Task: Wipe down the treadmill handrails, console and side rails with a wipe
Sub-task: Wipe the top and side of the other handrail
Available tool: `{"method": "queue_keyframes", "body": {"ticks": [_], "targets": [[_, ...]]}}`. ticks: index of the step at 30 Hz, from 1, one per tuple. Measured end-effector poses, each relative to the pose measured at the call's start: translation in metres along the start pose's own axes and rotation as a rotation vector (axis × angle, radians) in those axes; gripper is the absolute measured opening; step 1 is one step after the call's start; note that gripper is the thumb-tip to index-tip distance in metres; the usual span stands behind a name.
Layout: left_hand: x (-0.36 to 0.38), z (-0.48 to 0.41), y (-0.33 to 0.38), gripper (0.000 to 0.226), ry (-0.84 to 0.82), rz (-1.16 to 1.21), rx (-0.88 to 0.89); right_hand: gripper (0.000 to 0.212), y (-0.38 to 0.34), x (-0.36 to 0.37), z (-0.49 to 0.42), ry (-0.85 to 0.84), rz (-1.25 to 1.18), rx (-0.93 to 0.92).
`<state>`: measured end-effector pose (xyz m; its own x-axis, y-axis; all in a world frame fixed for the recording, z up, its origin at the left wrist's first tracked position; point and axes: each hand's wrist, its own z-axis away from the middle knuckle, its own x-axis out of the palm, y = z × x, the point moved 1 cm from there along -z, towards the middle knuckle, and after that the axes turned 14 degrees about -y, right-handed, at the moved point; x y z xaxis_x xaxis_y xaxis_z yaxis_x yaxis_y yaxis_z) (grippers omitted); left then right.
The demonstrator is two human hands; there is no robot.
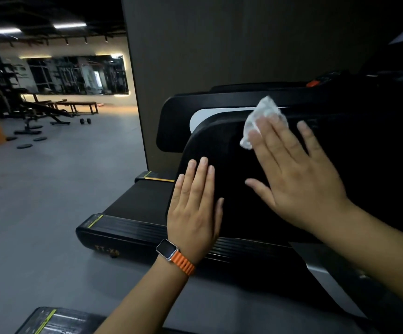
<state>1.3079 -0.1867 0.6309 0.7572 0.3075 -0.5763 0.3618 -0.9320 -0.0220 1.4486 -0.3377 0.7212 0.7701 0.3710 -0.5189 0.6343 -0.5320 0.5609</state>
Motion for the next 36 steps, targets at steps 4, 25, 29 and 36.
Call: {"method": "queue_keyframes", "body": {"ticks": [4,25,29,36], "targets": [[-0.001,0.008,-0.004,0.057,-0.021,0.007,0.002,0.094,-0.018,0.013,0.027,-0.075,0.038,-0.169],[0.006,0.021,-0.018,0.056,-0.024,0.006,0.015,0.095,-0.033,0.005,-0.011,0.000,0.038,-0.116],[0.009,0.022,-0.021,0.055,-0.012,-0.007,0.039,0.097,-0.044,0.033,0.060,-0.118,0.154,-0.331],[0.014,0.022,-0.020,0.055,-0.007,-0.009,0.021,0.091,-0.016,0.003,-0.004,-0.009,0.008,0.035]]}}
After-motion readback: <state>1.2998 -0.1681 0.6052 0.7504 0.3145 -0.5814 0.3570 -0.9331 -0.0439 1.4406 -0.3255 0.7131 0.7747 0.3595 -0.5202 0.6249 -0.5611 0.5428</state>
